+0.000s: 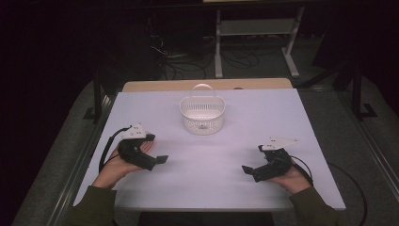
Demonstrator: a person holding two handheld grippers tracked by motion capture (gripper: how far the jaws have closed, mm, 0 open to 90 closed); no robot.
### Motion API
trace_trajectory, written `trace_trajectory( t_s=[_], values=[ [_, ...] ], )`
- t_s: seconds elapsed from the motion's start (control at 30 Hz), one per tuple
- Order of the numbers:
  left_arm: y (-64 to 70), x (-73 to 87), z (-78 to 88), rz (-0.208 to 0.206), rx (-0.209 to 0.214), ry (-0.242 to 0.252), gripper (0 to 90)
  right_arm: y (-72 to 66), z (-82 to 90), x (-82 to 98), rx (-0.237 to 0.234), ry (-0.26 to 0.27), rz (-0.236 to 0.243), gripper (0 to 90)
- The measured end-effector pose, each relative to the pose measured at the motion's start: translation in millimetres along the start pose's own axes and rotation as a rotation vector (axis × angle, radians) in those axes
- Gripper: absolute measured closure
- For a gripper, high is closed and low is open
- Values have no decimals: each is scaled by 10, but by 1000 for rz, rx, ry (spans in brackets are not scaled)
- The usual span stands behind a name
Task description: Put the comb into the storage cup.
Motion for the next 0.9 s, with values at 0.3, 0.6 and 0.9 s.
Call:
trace_trajectory(
  t_s=[0.3,0.6,0.9],
  values=[
    [-42,66,65,12,-18,-14,5,11,1,-8,0,5,-6,0],
    [-91,102,147,18,-39,-11,5,16,9,-10,1,9,-12,0],
    [-129,160,218,28,-59,-13,5,17,7,-9,3,8,-10,0]
  ],
)
Point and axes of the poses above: each handheld gripper's, and its own axes: z roughly backward along the jaws, x roughly out of its underside, y roughly to its right, the point moved 5 cm from there along -z, roughly forward along the jaws, and after that the axes turned 11 degrees about -z, right-handed, at the moved point
